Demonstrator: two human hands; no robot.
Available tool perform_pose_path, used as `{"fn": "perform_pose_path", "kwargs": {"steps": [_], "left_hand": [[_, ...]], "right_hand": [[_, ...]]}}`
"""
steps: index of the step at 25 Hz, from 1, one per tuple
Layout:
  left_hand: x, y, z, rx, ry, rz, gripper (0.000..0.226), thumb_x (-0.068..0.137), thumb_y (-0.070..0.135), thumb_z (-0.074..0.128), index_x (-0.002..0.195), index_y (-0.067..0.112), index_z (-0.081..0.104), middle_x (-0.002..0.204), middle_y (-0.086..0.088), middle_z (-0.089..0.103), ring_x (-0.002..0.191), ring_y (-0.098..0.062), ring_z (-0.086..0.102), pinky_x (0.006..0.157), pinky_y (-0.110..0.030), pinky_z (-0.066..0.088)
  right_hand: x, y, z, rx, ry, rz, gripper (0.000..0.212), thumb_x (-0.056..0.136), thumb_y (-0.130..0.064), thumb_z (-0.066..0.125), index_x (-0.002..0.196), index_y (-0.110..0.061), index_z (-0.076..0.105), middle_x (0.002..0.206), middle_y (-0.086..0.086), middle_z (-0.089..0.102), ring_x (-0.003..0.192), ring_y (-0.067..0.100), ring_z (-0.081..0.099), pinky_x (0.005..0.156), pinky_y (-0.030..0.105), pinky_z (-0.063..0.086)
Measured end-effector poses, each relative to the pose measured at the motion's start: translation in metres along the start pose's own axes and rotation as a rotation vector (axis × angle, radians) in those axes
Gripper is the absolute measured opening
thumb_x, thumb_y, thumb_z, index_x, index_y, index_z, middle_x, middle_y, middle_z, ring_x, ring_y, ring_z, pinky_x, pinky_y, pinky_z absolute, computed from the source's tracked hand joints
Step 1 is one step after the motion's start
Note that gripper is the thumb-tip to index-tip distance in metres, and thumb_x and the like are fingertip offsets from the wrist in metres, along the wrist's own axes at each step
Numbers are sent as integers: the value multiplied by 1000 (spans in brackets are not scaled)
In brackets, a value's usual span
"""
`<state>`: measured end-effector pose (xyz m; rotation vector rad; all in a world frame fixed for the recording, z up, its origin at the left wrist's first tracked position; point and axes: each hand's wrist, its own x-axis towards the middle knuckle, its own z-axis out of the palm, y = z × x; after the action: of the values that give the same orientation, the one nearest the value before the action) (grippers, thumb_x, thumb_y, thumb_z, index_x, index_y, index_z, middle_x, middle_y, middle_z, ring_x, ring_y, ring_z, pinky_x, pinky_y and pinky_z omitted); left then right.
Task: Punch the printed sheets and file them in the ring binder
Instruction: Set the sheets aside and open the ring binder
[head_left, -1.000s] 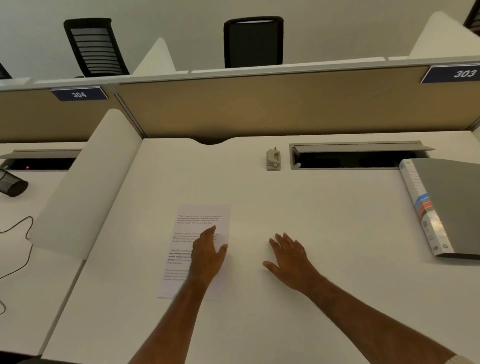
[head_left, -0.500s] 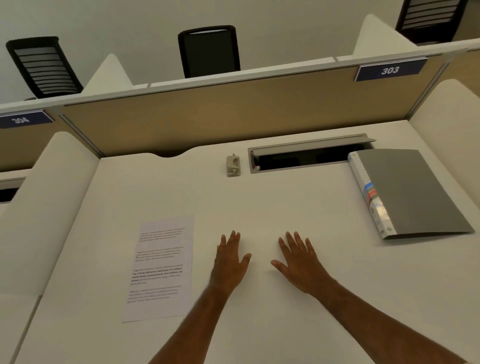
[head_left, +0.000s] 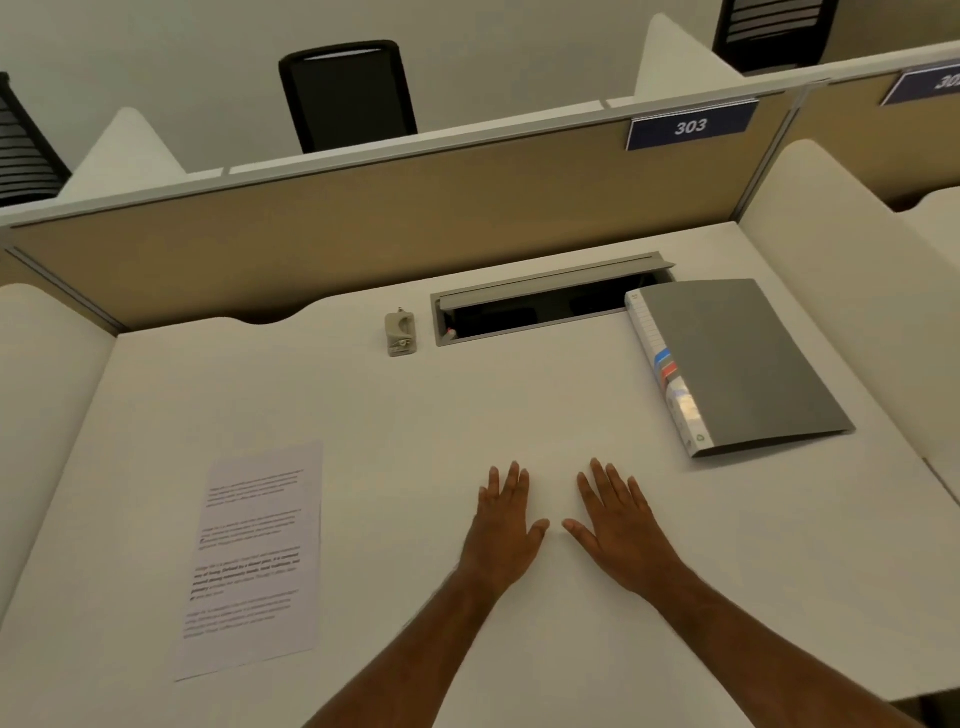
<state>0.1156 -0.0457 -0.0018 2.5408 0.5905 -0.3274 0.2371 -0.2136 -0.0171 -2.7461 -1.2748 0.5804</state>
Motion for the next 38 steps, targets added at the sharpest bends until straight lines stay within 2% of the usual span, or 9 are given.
{"fn": "perform_pose_path", "kwargs": {"steps": [7, 11, 15, 18, 22, 25, 28, 32, 38], "left_hand": [[26, 39, 15, 40, -69, 27, 78, 106, 48, 36, 162, 13, -5, 170, -2, -15, 155, -26, -20, 123, -37, -10], [38, 55, 21, 53, -93, 46, 77, 106, 46, 37, 162, 13, -4, 170, -3, -15, 156, -27, -20, 124, -38, -9], [46, 66, 27, 47, -97, 63, 78, 105, 45, 40, 163, 14, -2, 170, -3, -15, 156, -27, -19, 125, -38, -9], [52, 74, 31, 54, -102, 70, 78, 105, 45, 40, 163, 14, -2, 170, -3, -16, 156, -27, -19, 126, -40, -8], [57, 79, 34, 56, -95, 59, 77, 105, 45, 40, 163, 15, -2, 170, -2, -17, 155, -28, -20, 126, -40, -7], [59, 79, 33, 41, -80, 56, 76, 106, 45, 40, 163, 16, 0, 170, 0, -16, 156, -27, -19, 127, -39, -7], [59, 80, 30, 16, -53, 49, 74, 106, 43, 41, 164, 17, 2, 171, 1, -12, 156, -25, -17, 126, -37, -8], [58, 82, 25, -37, -11, 47, 71, 106, 41, 41, 164, 20, 6, 171, 6, -7, 157, -22, -14, 125, -33, -8], [57, 85, 18, -140, 23, 24, 66, 106, 41, 44, 163, 26, 15, 170, 11, 4, 158, -18, -7, 128, -35, -1]], "right_hand": [[-19, 54, 1, 52, 19, 117, 97, 82, -77, -13, 159, -19, -1, 166, 5, -11, 154, 23, -8, 122, 39, -7], [-29, 81, -6, 108, 119, 197, 86, 91, -70, 11, 157, -16, 21, 165, 7, 19, 152, 23, 17, 123, 40, 10], [-31, 102, -13, 298, 385, 322, 36, 96, -41, 54, 123, -17, 57, 123, 3, 58, 113, 24, 56, 99, 41, 40], [-20, 117, -24, 759, 474, 594, 15, 97, -27, 54, 101, -14, 62, 101, 4, 62, 99, 31, 61, 88, 42, 45], [-14, 131, -52, 1461, 489, 788, 20, 101, -33, 53, 112, -17, 55, 104, 4, 59, 95, 23, 59, 79, 30, 47], [-1, 148, -58, 1718, 580, 807, 33, 97, -38, 60, 119, -13, 58, 106, 3, 63, 95, 18, 61, 83, 30, 50], [12, 156, -66, 1991, 659, 750, 17, 98, -25, 61, 111, -13, 62, 109, 4, 69, 104, 20, 65, 83, 28, 52], [20, 158, -74, 2141, 692, 724, 23, 98, -15, 61, 120, -9, 60, 118, 6, 67, 107, 19, 66, 83, 32, 55], [22, 154, -81, 2036, 684, 740, 31, 98, -5, 58, 128, 1, 53, 112, 8, 67, 100, 21, 67, 95, 43, 53]]}}
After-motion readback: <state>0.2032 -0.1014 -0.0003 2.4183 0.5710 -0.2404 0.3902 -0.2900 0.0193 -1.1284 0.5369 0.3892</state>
